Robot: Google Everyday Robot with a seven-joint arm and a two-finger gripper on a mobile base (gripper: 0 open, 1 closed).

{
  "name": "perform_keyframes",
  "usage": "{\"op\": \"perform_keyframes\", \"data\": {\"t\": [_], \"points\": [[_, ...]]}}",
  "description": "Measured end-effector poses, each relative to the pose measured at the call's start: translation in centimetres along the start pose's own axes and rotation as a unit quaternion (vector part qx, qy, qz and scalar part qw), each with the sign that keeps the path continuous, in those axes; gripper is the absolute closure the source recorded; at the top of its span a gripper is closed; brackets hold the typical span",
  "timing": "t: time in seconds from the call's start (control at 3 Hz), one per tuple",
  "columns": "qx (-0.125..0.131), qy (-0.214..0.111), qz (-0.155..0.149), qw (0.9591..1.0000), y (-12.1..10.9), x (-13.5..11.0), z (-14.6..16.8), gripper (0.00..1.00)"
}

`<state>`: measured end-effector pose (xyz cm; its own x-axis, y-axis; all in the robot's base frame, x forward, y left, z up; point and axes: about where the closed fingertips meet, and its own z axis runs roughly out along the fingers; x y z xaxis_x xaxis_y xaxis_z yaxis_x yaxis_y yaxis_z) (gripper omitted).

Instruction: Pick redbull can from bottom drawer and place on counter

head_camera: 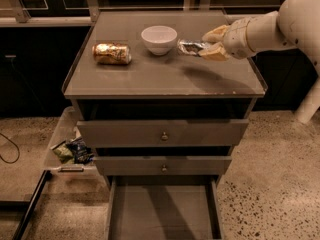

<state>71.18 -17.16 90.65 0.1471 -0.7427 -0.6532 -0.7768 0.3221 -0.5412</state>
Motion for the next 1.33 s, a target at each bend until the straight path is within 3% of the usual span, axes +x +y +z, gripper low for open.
{"op": "perform_keyframes", "data": {"t": [0.67,1.33], "points": [[-0.024,0.010,0.041,0.9988,1.0,3.7,2.8,1.00],[-0.025,0.010,0.042,0.9988,1.0,3.7,2.8,0.59]]}}
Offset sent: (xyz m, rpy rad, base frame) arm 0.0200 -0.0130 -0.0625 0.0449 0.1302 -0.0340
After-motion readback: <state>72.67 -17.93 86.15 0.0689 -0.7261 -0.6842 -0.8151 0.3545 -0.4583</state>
